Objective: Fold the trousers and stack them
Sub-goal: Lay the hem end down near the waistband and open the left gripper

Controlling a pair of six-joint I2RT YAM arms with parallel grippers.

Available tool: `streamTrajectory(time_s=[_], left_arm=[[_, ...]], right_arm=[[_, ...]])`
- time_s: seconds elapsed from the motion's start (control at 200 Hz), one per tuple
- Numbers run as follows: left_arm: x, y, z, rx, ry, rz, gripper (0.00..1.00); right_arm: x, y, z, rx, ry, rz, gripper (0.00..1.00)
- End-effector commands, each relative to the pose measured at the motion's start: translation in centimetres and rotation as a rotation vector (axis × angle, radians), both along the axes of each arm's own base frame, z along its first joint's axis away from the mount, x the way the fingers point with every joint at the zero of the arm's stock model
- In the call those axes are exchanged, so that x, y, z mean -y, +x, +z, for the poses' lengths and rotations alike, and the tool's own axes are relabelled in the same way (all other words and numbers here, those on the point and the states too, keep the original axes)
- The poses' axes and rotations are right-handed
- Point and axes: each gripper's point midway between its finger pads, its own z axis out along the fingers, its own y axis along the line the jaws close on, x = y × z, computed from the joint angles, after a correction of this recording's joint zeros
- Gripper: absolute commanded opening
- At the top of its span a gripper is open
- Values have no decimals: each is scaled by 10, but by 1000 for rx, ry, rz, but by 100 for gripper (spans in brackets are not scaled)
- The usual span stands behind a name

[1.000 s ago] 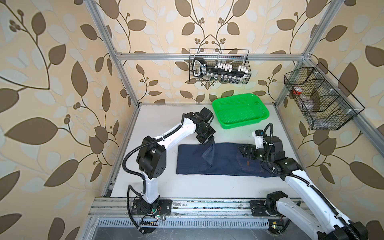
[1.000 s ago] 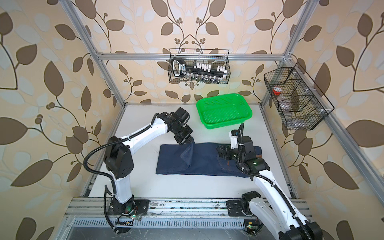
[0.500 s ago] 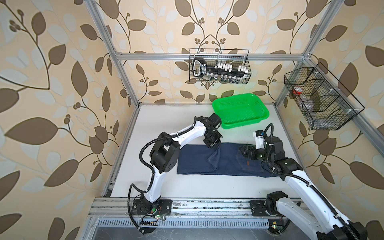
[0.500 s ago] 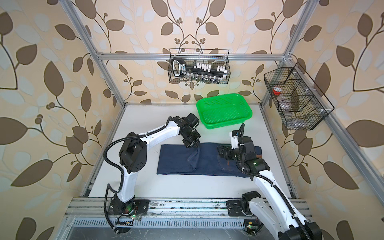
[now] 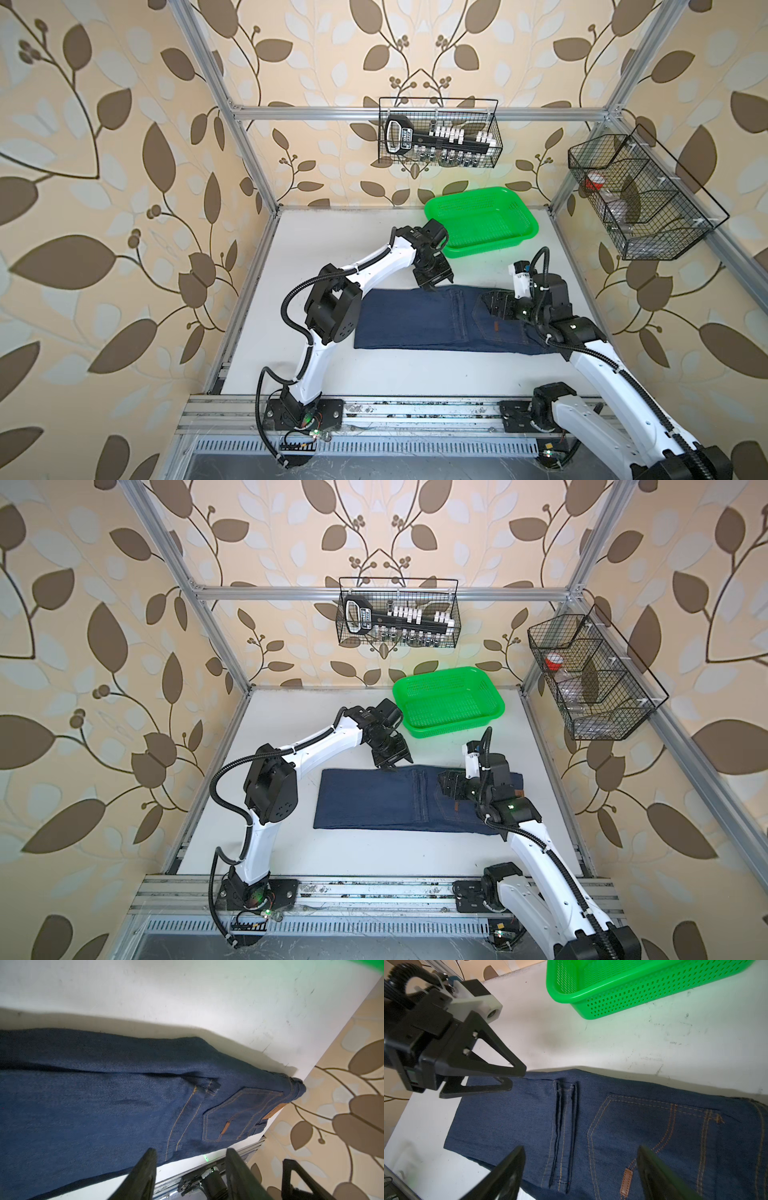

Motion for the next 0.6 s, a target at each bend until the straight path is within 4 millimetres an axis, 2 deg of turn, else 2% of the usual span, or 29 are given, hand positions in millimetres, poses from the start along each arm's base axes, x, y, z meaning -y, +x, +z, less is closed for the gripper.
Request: streamTrajectory(time_s=[0.0, 0.105, 0.205, 0.38, 0.465, 0.595], left_arm=[[-16, -19, 23, 50, 46, -119, 55], [-35, -24, 19, 75, 104, -154, 56], [-60, -28, 20, 117, 174, -212, 61], [-129, -41, 7, 119, 299, -252, 62], [-165, -49, 0, 112, 331, -244, 66], [-200, -58, -9, 116, 346, -269, 72]], right_arm=[[-2, -4, 8, 11, -1, 31, 85], [-6, -8, 10, 6, 13, 48, 85], [-8, -13, 10, -5, 32, 57, 84], [-20, -23, 2, -23, 39, 83, 82], [-27, -26, -1, -32, 27, 96, 82], [-38, -26, -5, -34, 32, 113, 82]])
